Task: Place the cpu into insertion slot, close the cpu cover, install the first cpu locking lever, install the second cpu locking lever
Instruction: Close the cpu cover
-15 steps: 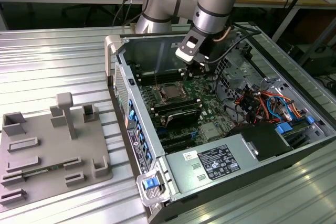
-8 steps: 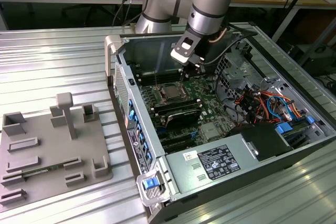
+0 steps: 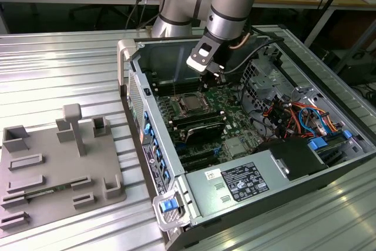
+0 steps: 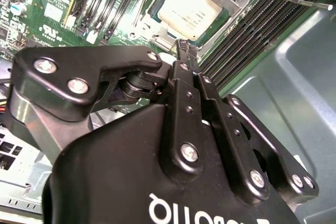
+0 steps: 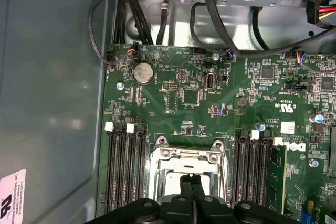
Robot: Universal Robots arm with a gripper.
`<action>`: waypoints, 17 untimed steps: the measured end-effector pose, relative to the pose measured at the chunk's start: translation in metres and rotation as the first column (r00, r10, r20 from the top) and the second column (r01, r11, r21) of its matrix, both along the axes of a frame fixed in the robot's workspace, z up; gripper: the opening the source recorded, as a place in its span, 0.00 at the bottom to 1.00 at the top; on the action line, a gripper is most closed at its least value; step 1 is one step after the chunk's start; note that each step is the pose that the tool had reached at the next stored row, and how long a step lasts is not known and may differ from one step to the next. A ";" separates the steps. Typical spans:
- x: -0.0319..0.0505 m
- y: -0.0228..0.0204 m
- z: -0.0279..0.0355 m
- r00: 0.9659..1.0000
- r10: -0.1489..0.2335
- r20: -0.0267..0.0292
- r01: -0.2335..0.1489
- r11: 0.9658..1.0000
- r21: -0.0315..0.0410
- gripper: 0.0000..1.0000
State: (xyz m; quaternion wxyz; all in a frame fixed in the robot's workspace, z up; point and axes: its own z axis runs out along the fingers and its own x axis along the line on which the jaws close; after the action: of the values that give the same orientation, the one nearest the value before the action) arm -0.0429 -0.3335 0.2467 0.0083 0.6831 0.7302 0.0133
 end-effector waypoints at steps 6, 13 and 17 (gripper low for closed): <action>-0.0004 0.0000 -0.0001 1.000 0.000 0.000 0.000 1.000 0.000 0.11; -0.0012 0.0000 -0.0002 1.000 0.000 0.000 0.000 1.000 0.000 0.11; -0.0111 0.0000 -0.0008 1.000 0.000 0.000 0.000 1.000 0.000 0.11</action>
State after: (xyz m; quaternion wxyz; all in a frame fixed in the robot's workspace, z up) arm -0.0540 -0.3336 0.2460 0.0083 0.6831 0.7302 0.0134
